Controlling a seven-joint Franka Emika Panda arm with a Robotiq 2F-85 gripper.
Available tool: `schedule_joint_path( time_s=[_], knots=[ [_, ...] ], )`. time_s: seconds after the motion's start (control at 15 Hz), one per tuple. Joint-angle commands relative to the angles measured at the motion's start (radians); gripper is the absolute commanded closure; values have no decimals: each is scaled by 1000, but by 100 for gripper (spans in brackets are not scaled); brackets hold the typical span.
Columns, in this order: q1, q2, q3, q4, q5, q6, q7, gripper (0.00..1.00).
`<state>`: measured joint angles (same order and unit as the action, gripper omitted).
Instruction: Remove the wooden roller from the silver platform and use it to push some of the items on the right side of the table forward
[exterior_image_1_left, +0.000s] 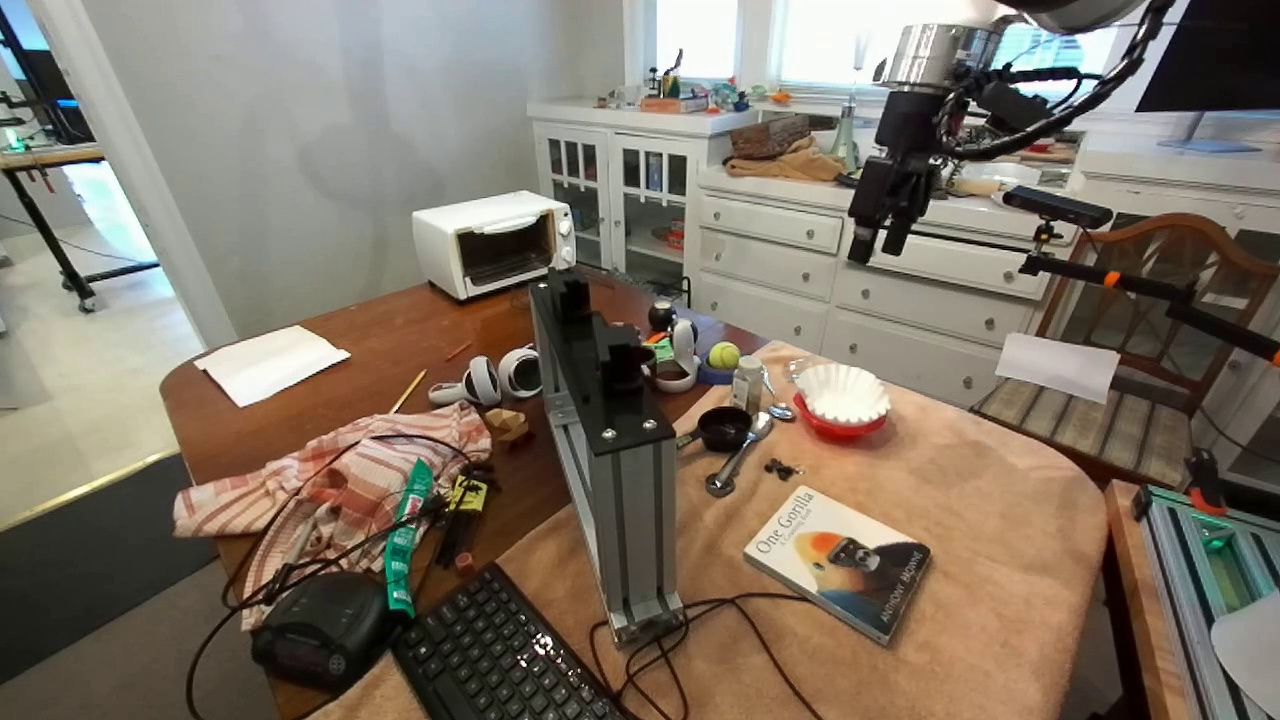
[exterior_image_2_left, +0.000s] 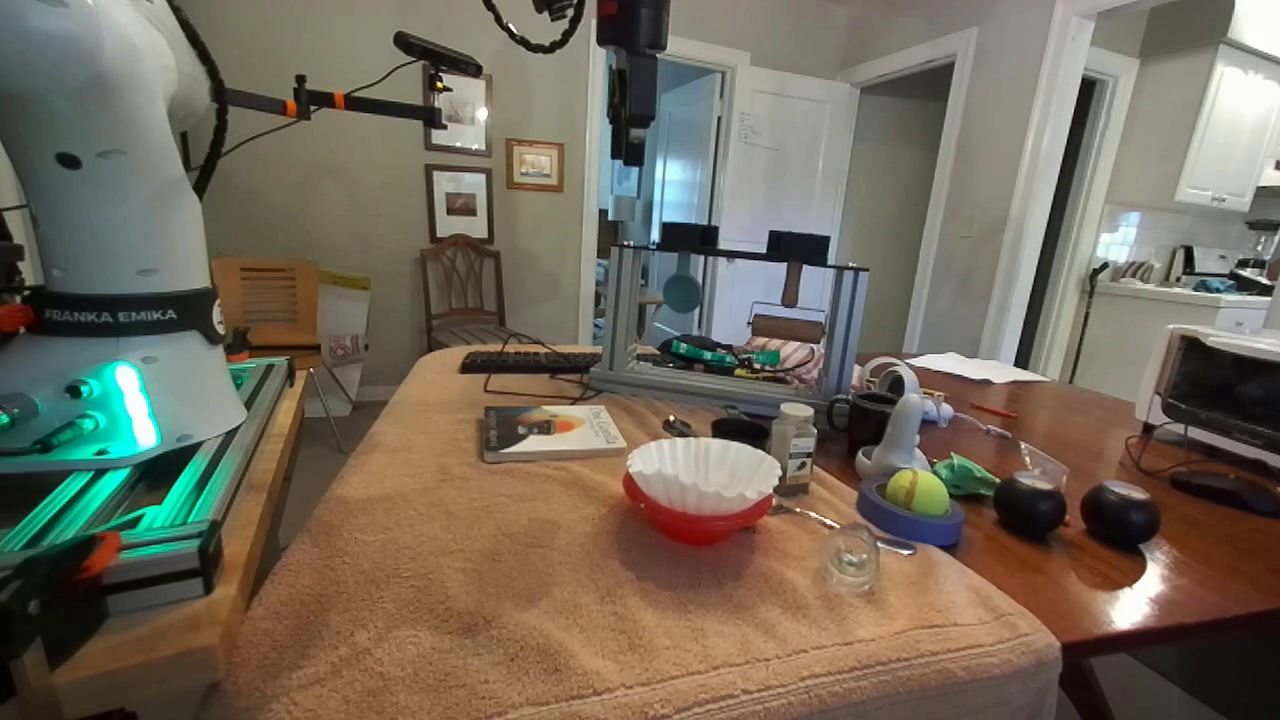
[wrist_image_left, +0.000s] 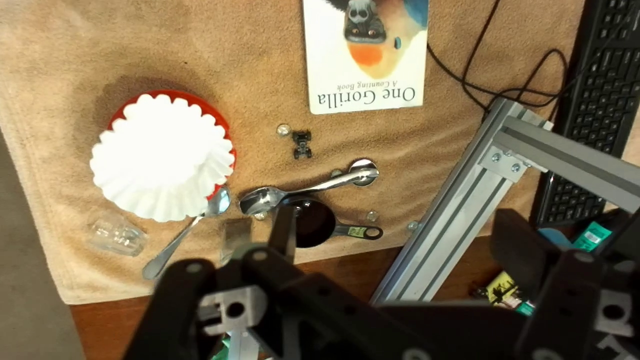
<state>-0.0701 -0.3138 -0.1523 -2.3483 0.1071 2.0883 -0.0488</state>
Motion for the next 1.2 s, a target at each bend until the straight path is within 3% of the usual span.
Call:
schedule_joint_path(
  time_s=[0.0, 0.4, 0.73, 1.0, 1.07, 1.13],
  knots=[
    [20, 34, 71, 5, -70, 40, -17, 0],
    [80, 149, 151, 108, -188, 64, -150, 0],
    [115, 297, 193, 342, -272, 22, -279, 0],
    [122, 415, 210, 535, -309, -7, -286, 0],
    [117, 339, 208, 427, -286, 48, -273, 0],
    [117, 366, 210, 467, -288, 38, -274, 0]
  ],
)
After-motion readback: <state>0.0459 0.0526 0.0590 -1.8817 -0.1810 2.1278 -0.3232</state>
